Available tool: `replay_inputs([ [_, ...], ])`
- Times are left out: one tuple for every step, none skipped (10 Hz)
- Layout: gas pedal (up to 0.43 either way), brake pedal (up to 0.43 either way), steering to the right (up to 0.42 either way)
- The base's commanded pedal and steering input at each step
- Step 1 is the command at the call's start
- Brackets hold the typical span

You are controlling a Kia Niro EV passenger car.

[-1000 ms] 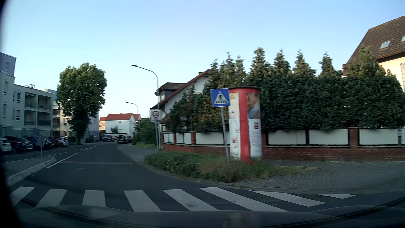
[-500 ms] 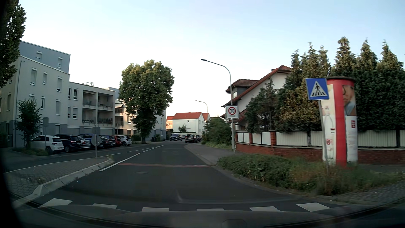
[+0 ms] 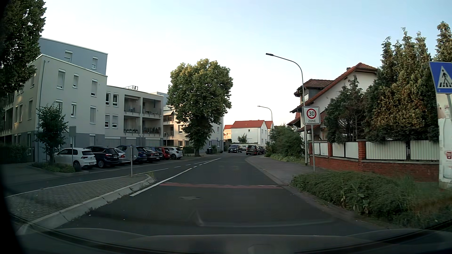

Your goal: Follow the waypoints while adhering to traffic rules and regulations

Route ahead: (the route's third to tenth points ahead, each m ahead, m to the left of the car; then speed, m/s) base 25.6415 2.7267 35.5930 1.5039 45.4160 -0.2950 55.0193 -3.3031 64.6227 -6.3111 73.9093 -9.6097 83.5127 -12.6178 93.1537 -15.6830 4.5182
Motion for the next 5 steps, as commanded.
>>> replay_inputs([
  [0.22,0.03,-0.091],
  [0.22,0.03,-0.058],
  [0.22,0.03,-0.043],
  [0.22,0.03,-0.028],
  [0.22,0.03,-0.016],
])
